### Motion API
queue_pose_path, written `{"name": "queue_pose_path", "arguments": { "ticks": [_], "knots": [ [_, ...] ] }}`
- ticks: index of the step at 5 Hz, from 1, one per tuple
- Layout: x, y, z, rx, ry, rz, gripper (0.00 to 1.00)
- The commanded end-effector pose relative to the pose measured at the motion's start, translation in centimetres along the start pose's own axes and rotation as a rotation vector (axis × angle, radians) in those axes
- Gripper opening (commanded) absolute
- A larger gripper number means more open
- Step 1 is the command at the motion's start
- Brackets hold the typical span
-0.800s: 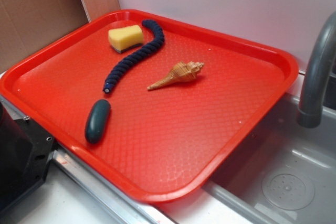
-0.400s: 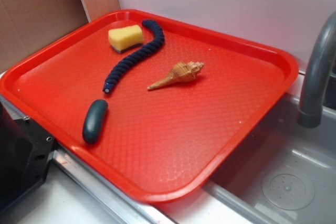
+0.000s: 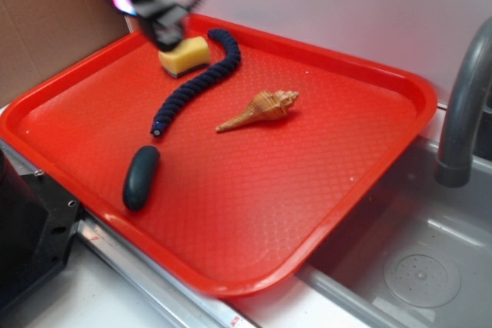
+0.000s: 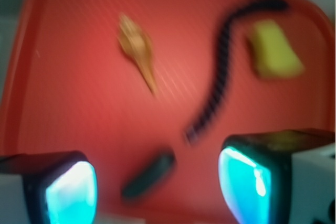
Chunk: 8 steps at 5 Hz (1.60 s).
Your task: Grab the shell.
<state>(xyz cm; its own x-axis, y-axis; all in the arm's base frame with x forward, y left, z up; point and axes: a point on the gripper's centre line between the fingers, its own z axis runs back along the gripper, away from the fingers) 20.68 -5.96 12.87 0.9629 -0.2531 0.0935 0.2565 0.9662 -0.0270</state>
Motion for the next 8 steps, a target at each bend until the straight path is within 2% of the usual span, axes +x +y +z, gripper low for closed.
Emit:
{"name": "queue_pose_path", "arguments": {
  "ticks": [1, 3, 4, 5, 6, 7, 8],
  "knots": [
    [5.4, -2.2, -5.4, -0.010, -0.048, -0.004, 1.00],
    [7.5, -1.2, -8.8, 0.040, -0.008, -0.031, 1.00],
    [8.3, -1.6, -10.2, 0.048, 0.010, -0.063, 1.00],
    [7.7, -2.5, -10.1, 0.062, 0.020, -0.092, 0.00],
    [5.4, -1.8, -5.7, 0.106, 0.011, -0.123, 0.00],
    [2.6, -0.3, -0.5, 0.091, -0.057, 0.038, 0.00],
    [0.5, 2.2, 4.5, -0.011, -0.097, 0.271, 0.00]
  ]
}}
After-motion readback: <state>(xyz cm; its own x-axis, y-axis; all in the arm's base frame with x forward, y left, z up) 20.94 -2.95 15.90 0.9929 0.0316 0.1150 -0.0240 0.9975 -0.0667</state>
